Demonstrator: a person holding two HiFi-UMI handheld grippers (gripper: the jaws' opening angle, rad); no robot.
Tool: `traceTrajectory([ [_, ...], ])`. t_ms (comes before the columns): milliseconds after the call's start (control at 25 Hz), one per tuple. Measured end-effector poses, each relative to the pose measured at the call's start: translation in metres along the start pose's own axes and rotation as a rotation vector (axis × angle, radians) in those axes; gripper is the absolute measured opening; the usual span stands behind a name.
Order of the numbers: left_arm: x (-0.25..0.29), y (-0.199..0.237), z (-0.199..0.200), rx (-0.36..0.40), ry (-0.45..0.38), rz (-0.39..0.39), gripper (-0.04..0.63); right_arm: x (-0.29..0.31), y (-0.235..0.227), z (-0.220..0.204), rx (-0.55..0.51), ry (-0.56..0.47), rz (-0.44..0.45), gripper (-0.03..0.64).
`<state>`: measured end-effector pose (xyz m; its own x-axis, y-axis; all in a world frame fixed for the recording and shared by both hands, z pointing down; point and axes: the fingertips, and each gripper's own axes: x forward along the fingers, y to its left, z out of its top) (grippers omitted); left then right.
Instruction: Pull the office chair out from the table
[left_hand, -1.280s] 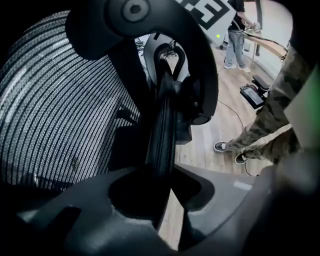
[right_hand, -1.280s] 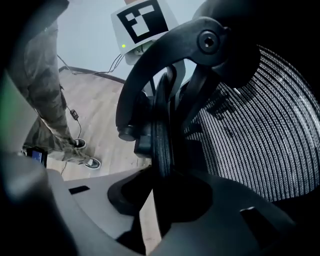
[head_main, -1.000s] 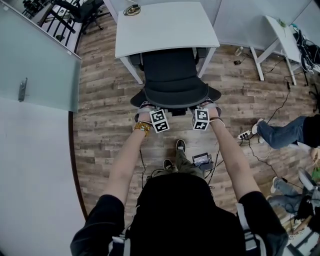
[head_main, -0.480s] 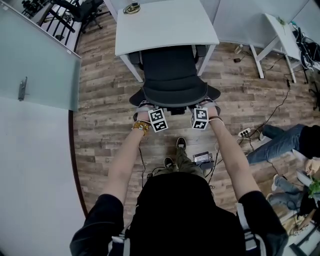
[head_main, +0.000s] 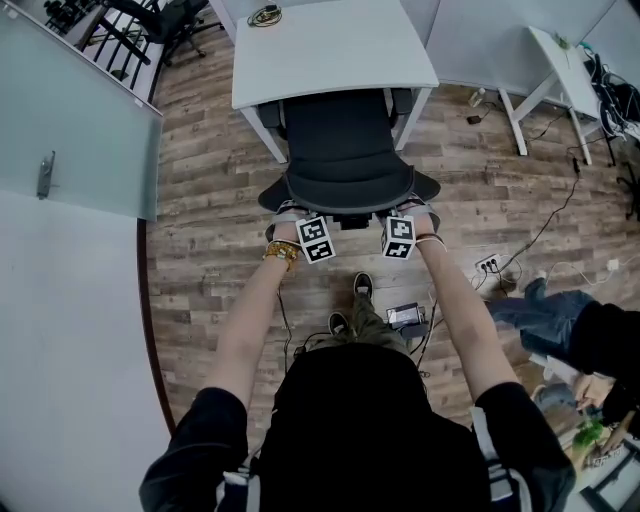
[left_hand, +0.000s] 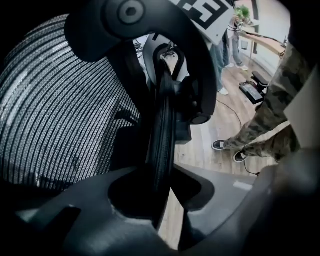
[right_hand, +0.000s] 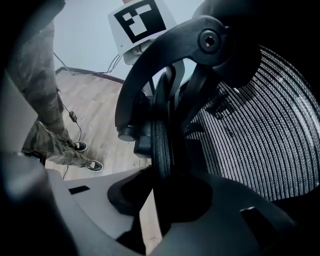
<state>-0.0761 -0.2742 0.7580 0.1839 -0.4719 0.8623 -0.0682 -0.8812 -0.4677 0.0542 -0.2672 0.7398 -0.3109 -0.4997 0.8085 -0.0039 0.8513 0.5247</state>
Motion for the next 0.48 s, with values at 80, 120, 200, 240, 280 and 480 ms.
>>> traceTrajectory([
  [80, -0.002, -0.001, 0.001, 0.005, -0.003, 0.004, 0.114, -0.001, 0.001, -0.002, -0.003, 0.003, -0.002, 0.087],
  [120, -0.002, -0.002, 0.001, 0.007, -0.004, 0.007, 0.114, -0.002, 0.002, -0.001, -0.002, 0.002, 0.000, 0.087],
  [200, -0.004, -0.005, -0.001, 0.010, -0.007, 0.010, 0.114, -0.003, 0.005, 0.002, 0.001, 0.000, 0.005, 0.087],
  [240, -0.004, -0.007, -0.002, 0.013, -0.008, 0.012, 0.114, -0.004, 0.007, 0.004, 0.003, 0.000, 0.004, 0.086],
  [280, -0.005, -0.009, -0.004, 0.017, -0.010, 0.014, 0.114, -0.005, 0.009, 0.006, 0.004, 0.000, 0.002, 0.086],
  [480, -0.010, -0.016, -0.003, 0.024, -0.014, 0.017, 0.114, -0.010, 0.016, 0.007, 0.009, 0.004, -0.003, 0.086],
])
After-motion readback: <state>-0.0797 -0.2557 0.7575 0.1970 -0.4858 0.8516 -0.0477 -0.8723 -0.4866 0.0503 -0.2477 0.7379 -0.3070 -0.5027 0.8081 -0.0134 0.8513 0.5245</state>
